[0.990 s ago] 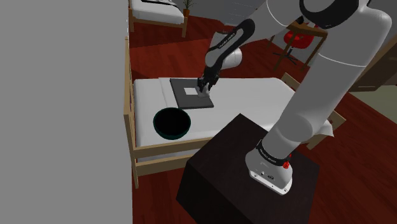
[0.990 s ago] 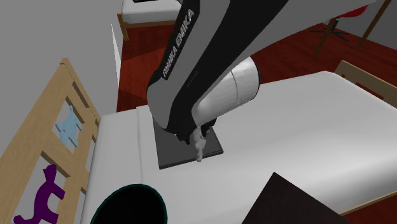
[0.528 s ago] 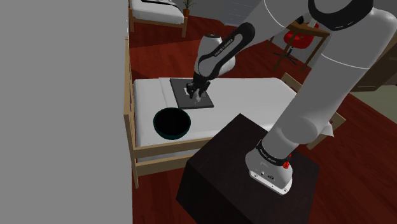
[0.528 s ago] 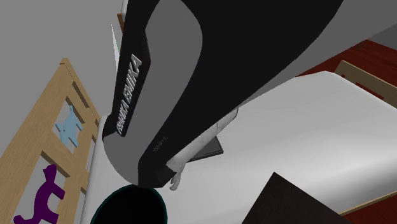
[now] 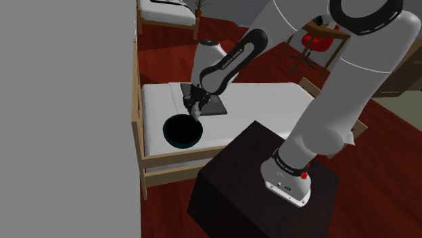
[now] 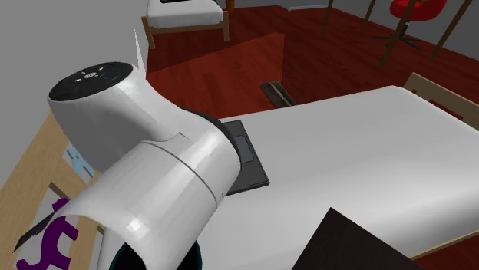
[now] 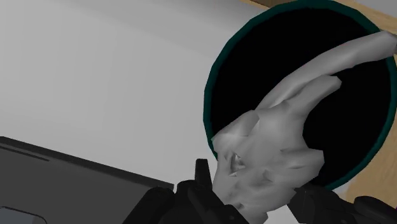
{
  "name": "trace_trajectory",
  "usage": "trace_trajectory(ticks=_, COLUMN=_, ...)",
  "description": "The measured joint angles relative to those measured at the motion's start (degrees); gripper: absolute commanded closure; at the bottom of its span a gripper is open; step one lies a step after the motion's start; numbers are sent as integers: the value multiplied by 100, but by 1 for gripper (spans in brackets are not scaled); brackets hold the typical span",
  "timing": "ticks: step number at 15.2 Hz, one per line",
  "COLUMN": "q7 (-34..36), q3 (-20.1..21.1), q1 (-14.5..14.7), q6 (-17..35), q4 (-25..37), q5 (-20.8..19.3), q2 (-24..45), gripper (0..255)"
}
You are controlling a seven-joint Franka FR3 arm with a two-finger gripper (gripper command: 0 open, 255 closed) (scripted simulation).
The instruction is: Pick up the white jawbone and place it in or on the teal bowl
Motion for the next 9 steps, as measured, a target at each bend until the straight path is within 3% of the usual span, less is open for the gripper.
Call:
trace_trajectory(ticks=4, q7=728, q3=236, q1=386, q6=-49, q4=132, q5=-128, q2=118, gripper=255)
trace_trajectory(ticks=9, q7=975, q3=240, q1=485, q6=290, q4=177, q5=-254, q2=515, gripper=255)
